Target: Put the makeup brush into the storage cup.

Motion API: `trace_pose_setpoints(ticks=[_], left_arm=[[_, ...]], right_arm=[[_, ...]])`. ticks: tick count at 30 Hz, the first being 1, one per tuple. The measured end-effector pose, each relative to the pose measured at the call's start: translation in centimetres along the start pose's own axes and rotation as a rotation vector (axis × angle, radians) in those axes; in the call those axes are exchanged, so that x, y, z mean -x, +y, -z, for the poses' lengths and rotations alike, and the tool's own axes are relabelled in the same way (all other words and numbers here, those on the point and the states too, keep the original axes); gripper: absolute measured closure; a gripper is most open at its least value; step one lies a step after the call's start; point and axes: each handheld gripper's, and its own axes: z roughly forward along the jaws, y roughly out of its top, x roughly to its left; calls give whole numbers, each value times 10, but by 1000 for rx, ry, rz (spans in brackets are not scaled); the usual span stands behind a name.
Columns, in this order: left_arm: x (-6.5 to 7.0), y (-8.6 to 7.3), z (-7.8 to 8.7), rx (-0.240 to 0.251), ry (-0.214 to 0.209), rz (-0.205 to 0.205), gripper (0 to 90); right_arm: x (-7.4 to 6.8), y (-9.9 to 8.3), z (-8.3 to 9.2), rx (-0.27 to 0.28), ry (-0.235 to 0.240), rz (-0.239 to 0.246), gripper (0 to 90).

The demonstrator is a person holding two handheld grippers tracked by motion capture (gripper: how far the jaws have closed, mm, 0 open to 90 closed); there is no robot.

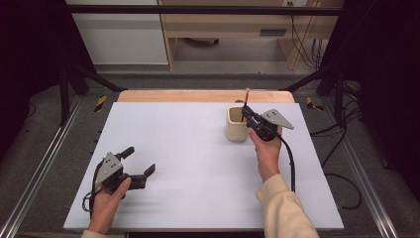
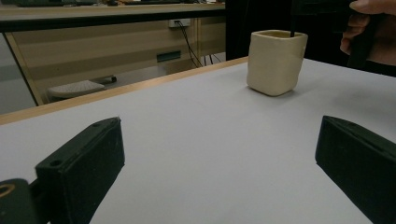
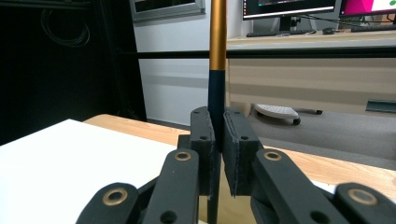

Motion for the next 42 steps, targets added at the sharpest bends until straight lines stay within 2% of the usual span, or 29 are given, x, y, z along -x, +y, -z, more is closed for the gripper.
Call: trace_pose_setpoints(ticks=[25,28,30,32,37,42], left_arm=[[0,0,1,2,-1,-2,7],[0,0,1,3,0,2,7],[0,0,1,6,0,3,7],[-1,0,1,7,2,3,6],[-1,0,1,7,3,3,7],[-1,0,2,7,3,2,6]], right_arm=[[-5,-6,-1,-23,13,17,829],[-4,-6,0,-29,15,10,778],[-5,-5,1,-34,21,-20,704],[-6,-3,3,-34,34,-27,662],[-12,2,12,-43,44,22,589],[-15,3,20,-49,40,42,529]])
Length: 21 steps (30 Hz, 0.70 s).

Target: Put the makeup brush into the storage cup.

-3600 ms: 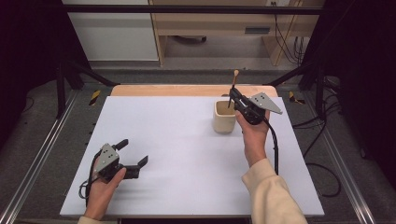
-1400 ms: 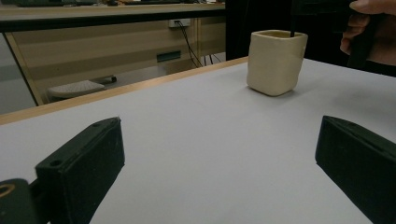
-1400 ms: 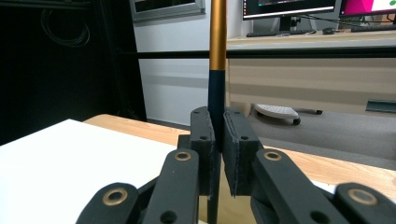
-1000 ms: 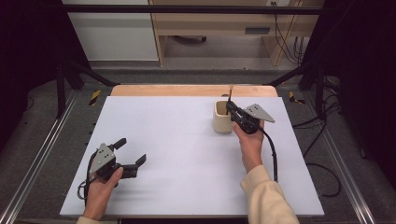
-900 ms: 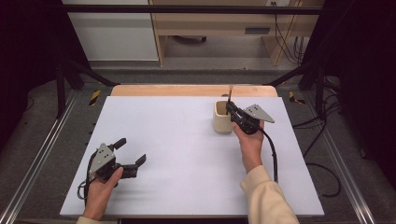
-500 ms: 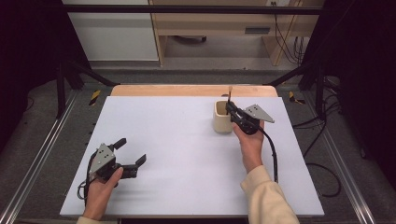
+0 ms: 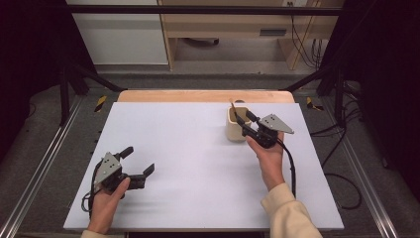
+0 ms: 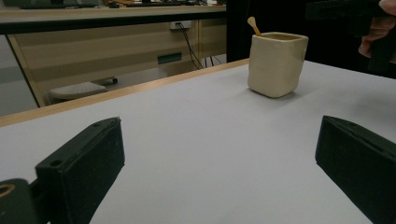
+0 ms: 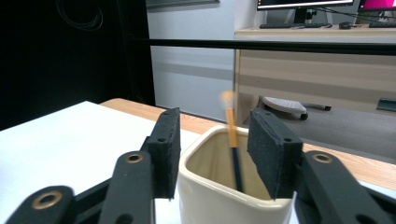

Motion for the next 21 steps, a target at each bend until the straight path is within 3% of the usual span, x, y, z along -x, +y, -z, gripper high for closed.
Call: trace_pose_setpoints(ticks=[5,12,18,21], left_arm=[[0,0,0,0,1,1,7],[0,-1,-1,-4,-1,1,6],[0,0,-1,-2,0,2,6],[0,0,0,-2,0,1,7]], right_arm=[[-1,1,4,-12,-2,-3,450],[-6,5,9,-43,-23,33,244],[-10,7,11,-105,-12,-20,90],[-12,7,13,-115,-13,-4,62]])
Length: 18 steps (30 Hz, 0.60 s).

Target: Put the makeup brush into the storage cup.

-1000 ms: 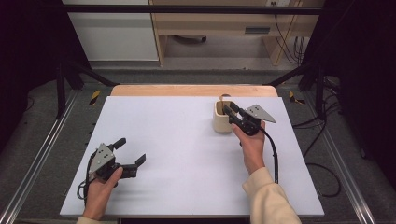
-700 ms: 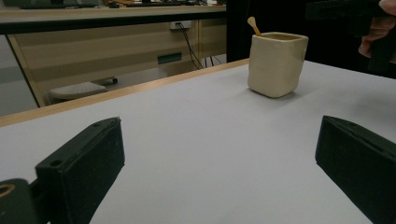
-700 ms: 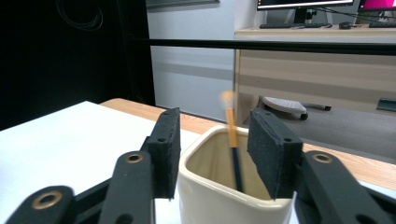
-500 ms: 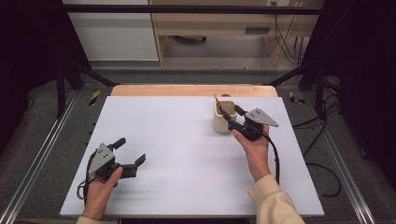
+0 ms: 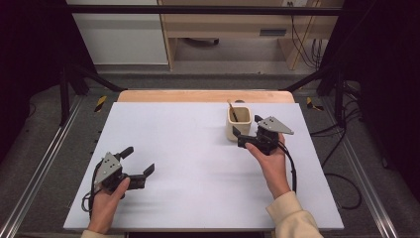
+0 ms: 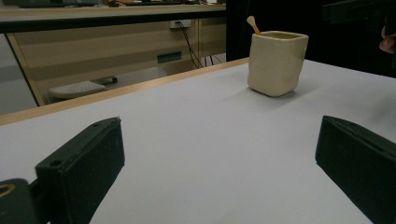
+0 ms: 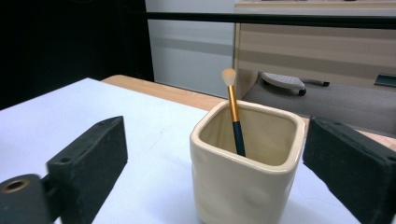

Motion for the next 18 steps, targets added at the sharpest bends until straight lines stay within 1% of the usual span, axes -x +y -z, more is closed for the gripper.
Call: trace_pose_setpoints(ticks=[4,9,13,18], left_arm=[[0,0,0,0,0,-1,6],[0,0,1,2,-1,-1,6],[0,0,1,4,1,1,6],[-1,0,2,7,-4,-7,5]], right_arm=[[-2,2,3,-2,5,25,51],[-4,4,6,-6,10,41,45],[-5,6,10,-15,15,43,45],[-5,7,14,-26,18,50,45]])
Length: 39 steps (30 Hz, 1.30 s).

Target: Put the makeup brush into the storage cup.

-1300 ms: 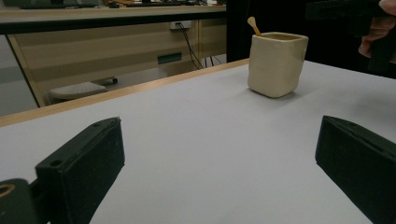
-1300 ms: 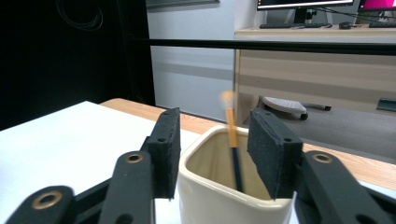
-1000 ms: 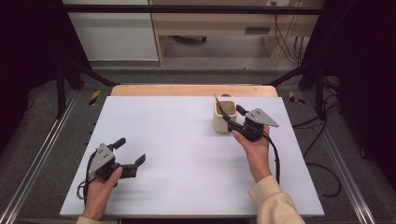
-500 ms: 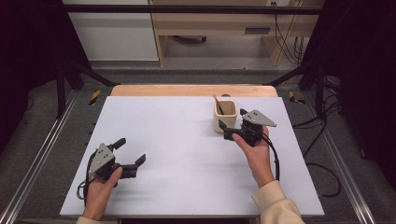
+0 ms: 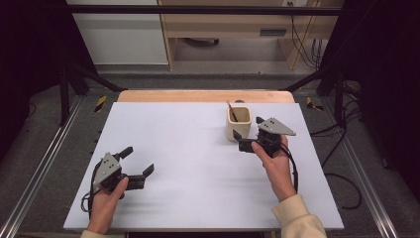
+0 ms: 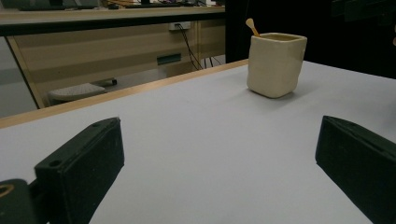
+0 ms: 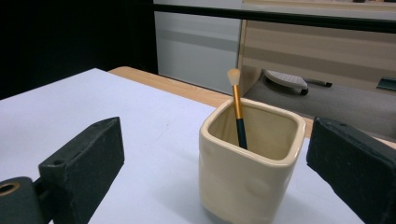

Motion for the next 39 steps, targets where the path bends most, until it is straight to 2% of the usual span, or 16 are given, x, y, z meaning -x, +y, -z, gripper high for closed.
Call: trace_pose_setpoints(ticks=[5,18,21,39], left_arm=[[0,0,1,1,-3,-1,5],[-1,0,2,0,-1,-3,5],[-1,0,2,0,-2,-2,5],[0,0,2,1,-11,-14,5]], right_arm=[[1,-1,5,8,-7,-10,55],[5,-5,20,-6,-10,9,58],[5,-5,23,-7,-14,1,61],[12,-25,45,-19,-15,22,63]])
